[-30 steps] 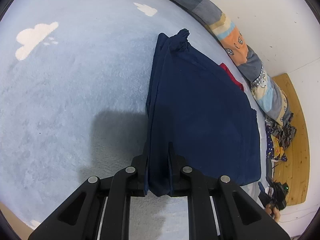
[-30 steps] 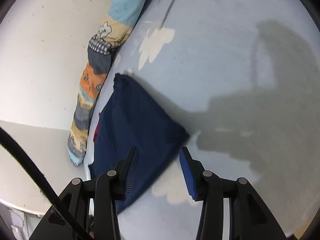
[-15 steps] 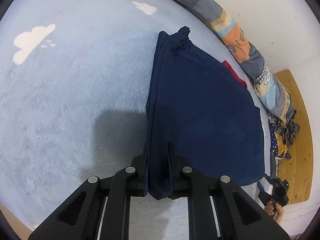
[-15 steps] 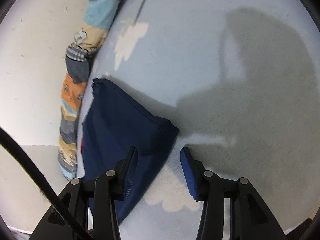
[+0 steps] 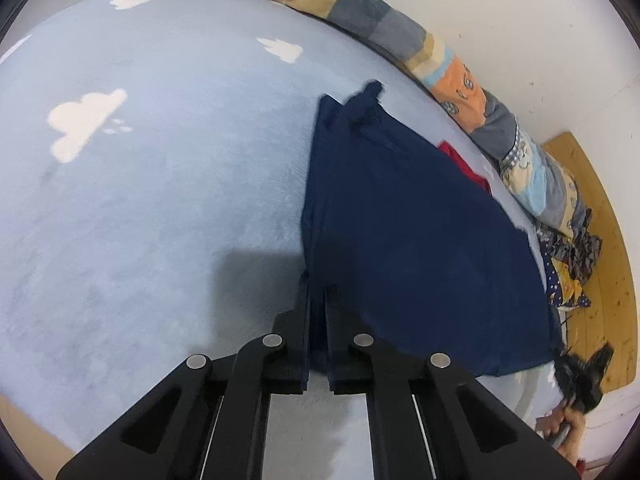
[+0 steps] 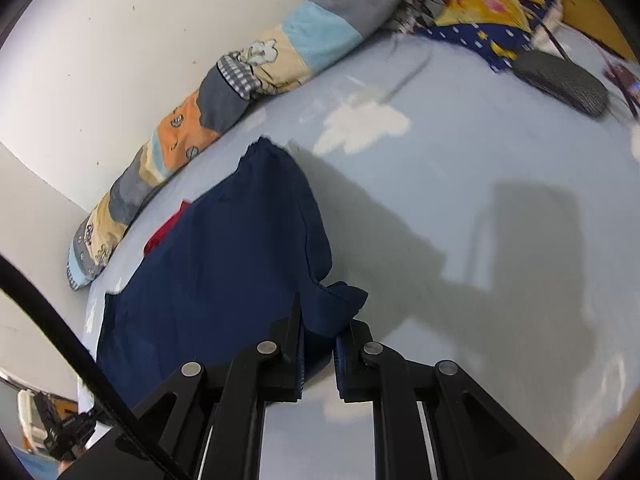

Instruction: Fold large clothes

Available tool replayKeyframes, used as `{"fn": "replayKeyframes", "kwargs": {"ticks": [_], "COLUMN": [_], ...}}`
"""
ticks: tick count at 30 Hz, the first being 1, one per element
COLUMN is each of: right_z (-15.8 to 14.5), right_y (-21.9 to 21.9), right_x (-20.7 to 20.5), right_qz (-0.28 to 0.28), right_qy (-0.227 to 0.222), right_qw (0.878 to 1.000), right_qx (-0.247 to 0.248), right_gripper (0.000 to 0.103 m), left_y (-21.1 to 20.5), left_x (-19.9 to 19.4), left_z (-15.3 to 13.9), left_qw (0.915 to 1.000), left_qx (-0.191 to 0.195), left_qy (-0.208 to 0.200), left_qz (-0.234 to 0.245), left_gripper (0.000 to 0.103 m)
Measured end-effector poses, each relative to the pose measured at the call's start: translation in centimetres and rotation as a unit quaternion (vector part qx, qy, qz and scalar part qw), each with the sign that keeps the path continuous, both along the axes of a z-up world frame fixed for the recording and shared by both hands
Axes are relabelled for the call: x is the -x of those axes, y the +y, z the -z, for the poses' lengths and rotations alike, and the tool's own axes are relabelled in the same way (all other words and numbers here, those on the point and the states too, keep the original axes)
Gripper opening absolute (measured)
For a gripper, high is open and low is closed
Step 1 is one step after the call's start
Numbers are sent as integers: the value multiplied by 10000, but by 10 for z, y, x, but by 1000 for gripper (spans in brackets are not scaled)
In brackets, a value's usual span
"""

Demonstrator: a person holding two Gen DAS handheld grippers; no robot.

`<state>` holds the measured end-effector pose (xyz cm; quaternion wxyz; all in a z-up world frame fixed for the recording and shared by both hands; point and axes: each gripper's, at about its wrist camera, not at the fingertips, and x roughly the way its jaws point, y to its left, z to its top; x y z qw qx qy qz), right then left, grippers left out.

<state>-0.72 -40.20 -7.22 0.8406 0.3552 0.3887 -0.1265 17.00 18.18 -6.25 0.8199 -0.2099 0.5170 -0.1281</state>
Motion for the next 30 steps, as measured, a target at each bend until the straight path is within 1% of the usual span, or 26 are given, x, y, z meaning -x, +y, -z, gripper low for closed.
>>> {"fn": "replayKeyframes", "kwargs": {"ticks": [2,4,6,7,8,9,10,11,12,13,14,15,16,17,19,21,23,24,27,29,30], "right_z": [5,15,20,21,16,6,-3,-20,-34,-47,-56,-64,-68,-70,-68,-61,-53,-47,-28,-11,0], "right_y": [0,-8,-11,-13,-13,-8,-4,1,5,8,11,15,18,21,27,31,32,33,38,32,27], "right_x": [15,37,43,45,46,46,46,46,46,46,42,33,23,9,-16,-43,-70,-94,-145,-179,-195], "right_qz": [60,184,201,234,293,303,310,322,323,308,239,19,-136,-339,-632,-694,-831,-904,-1063,-1009,-1034], "right_qy": [90,163,312,329,322,306,261,201,75,-93,-222,-313,-324,-346,-414,-290,-244,-89,197,366,471], "right_qw": [9999,9993,9989,9985,9986,9991,9989,9967,9940,9913,9900,9894,9898,9911,9923,9917,9908,9900,9850,9845,9827], "right_qx": [-57,-281,-301,-360,-297,-15,235,715,1043,1273,1376,1418,1382,1242,982,1041,1043,1082,1342,1387,1461], "right_gripper": [7,5,5,6,9,11,15,18,22,32,42,45,46,46,46,46,46,46,46,46,46], "left_y": [7,12,13,12,11,4,-4,-13,-27,-36,-51,-65,-78,-91,-121,-148,-172,-181,-186,-175,-166], "left_x": [10,16,18,19,22,24,26,28,28,27,23,15,6,-4,-33,-65,-97,-113,-147,-166,-174], "left_z": [-2,0,-3,-8,-14,-22,-31,-39,-49,-54,-60,-63,-66,-66,-63,-51,-34,-26,-2,13,20], "left_qw": [9999,9999,9992,9985,9977,9963,9946,9924,9884,9852,9803,9772,9757,9749,9715,9676,9589,9576,9530,9512,9527], "left_qx": [-110,-140,-367,-508,-607,-709,-812,-917,-1063,-1176,-1374,-1499,-1519,-1526,-1752,-1992,-2430,-2508,-2802,-2959,-2944], "left_qy": [-17,-2,-54,-163,-294,-476,-642,-804,-1011,-1141,-1283,-1333,-1355,-1342,-1297,-1217,-1144,-1051,-850,-722,-636], "left_qz": [-10,-26,-110,-145,-100,5,88,189,390,498,607,700,809,908,933,964,917,950,776,498,403], "left_gripper": [4,4,3,3,3,4,8,12,25,40,45,46,46,46,46,45,45,45,45,45,45]}}
